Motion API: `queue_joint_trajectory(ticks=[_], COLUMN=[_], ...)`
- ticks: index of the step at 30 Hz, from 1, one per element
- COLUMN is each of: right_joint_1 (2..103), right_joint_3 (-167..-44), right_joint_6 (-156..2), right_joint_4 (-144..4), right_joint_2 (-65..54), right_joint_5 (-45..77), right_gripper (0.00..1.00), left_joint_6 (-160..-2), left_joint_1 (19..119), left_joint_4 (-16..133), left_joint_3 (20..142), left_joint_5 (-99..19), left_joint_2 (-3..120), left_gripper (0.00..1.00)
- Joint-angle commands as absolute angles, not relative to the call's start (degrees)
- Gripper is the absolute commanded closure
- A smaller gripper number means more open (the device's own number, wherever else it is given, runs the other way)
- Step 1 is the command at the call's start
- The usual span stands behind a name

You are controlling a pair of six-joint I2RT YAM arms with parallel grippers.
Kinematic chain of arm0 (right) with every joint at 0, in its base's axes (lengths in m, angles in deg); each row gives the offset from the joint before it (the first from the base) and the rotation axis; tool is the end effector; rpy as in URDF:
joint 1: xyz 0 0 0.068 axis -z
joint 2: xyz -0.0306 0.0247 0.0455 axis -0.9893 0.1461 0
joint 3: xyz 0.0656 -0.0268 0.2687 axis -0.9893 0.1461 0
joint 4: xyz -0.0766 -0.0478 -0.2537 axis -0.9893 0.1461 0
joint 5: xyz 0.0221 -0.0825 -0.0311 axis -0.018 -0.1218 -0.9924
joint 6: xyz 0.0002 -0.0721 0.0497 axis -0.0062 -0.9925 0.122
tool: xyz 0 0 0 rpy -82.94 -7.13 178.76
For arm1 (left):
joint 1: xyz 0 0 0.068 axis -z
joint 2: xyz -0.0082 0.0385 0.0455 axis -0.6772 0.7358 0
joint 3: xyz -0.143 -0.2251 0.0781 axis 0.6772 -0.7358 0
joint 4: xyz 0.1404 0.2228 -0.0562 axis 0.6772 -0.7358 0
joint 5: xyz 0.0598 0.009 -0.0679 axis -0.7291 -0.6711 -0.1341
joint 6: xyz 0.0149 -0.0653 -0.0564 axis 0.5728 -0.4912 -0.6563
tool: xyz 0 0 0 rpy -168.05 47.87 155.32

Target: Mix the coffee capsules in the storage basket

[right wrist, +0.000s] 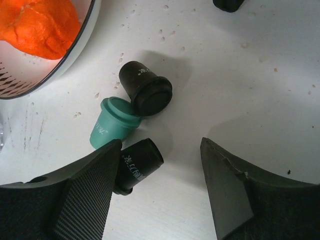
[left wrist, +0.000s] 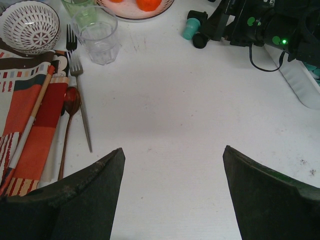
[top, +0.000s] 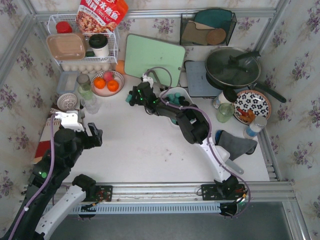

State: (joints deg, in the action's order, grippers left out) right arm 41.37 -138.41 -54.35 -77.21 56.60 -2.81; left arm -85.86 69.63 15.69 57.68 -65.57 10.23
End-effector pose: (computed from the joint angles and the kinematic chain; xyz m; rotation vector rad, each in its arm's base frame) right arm 0.4753 0.3831 0.1109 -0.0785 2.0969 0.5560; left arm 0.1295 -0.0403 0.3368 -0.0311 1.8966 -0.2371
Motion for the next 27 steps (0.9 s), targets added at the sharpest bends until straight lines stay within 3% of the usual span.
queue_joint_trajectory(ticks=[1, 8, 18, 27], right_joint_1=[40.7, 39.5, 38.7, 37.8], right_joint_3=[-141.0, -141.5, -131.4, -132.4], right_joint_6=[-55.2, -60.9, -68.4, -71.4], right_joint_4=[-72.0, -72.3, -83.4, -77.1], right_joint_2=[57.5, 57.4, 50.7, 50.6], right_joint_5=[-4.5, -0.4, -0.1, 1.0], right_gripper=[0.32, 0.29, 0.25, 0.27], left_joint_6=[-86.2, -86.2, -86.4, -86.5], left_joint_1=[69.4, 68.8, 68.6, 68.1], left_joint_4=[17.5, 17.6, 17.6, 17.8], left_joint_3=[57.5, 57.4, 57.3, 57.4], left_joint_5=[-64.5, -63.8, -63.5, -63.0], left_joint_2=[10.0, 9.6, 9.5, 9.5], left_gripper=[0.18, 0.18, 0.18, 0.18])
